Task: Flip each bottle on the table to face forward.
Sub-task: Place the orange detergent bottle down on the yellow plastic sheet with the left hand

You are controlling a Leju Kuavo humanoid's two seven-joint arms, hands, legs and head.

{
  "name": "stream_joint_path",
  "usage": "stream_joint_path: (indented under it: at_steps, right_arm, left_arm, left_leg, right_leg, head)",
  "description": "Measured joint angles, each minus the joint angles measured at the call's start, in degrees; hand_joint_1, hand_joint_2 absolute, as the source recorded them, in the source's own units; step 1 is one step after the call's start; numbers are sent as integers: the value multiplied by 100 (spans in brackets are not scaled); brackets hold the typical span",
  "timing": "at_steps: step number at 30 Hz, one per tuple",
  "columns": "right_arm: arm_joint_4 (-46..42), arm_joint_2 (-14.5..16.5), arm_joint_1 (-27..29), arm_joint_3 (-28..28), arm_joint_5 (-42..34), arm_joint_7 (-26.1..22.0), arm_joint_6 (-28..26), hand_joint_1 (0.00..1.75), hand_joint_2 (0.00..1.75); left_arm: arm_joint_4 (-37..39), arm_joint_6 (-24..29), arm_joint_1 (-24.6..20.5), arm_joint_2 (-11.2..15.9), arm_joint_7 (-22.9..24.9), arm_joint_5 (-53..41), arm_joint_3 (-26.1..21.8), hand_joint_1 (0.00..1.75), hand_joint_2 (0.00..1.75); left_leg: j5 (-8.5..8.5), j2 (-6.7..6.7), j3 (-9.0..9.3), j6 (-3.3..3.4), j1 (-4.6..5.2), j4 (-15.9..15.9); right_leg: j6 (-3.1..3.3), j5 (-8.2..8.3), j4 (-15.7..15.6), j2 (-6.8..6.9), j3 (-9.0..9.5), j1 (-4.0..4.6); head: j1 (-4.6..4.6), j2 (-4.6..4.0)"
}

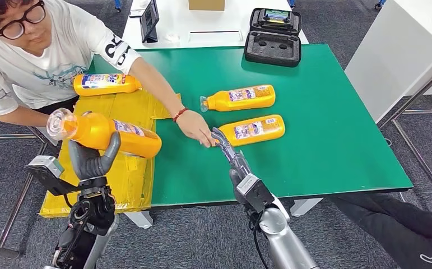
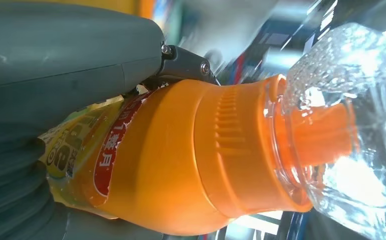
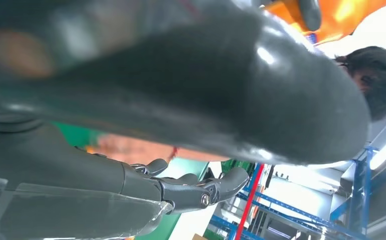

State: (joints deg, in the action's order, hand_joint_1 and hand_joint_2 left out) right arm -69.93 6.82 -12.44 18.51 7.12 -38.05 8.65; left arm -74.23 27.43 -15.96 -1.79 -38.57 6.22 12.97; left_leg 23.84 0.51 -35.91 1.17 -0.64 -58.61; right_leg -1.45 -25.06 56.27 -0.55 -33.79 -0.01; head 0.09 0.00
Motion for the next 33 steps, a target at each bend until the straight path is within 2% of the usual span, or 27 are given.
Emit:
stream_joint_path:
  at_steps: [2,5,8,12,16,24,33]
  right_arm:
    - [2,0,-10,0,-84,0,0,0,0]
    - [5,-2,-29,1,-168,0,-35,0,0]
    - [11,-10,-33,6,-216,-1,-60,0,0]
    - [70,-40,-71,14,-266,-43,-48,0,0]
    - [154,-54,-144,21,-302,-68,-34,0,0]
    - [279,-59,-227,79,-323,-86,-33,0,0]
    - [416,-97,-292,116,-357,-142,-2,0,0]
  left_arm:
    - [-1,476,-216,117,-54,-596,-126,175,175]
    - [111,1053,-565,346,64,-2024,-271,175,175]
    - [406,1030,-791,575,453,-3286,-319,175,175]
    - [877,795,-841,854,884,-4266,-299,175,175]
    - [1239,793,-851,1090,965,-4553,-282,175,175]
    - [1529,752,-914,1306,1173,-4907,-228,175,175]
    - [1992,48,-1157,1745,1541,-5561,15,175,175]
  left_leg:
    - [-2,0,0,-2,0,0]
    - [-4,0,2,-6,-1,0]
    - [-5,1,3,-7,-2,1]
    - [-5,-7,1,-6,-1,1]
    - [-5,-7,0,-6,0,1]
    - [-5,-5,-1,-6,-1,1]
    - [-5,-7,-1,-7,-3,1]
  right_leg:
    - [1,0,1,0,0,1]
    - [1,1,4,0,0,3]
    - [1,0,8,1,0,3]
    - [1,0,8,-5,-4,1]
    - [1,0,7,-6,-8,0]
    - [1,0,7,-6,-8,0]
    - [1,0,9,-6,-9,1]
  head:
    - [0,0]
    - [-1,0]
    - [-1,0]
    - [1,0]
    - [1,0]
    - [1,0]
    - [1,0]
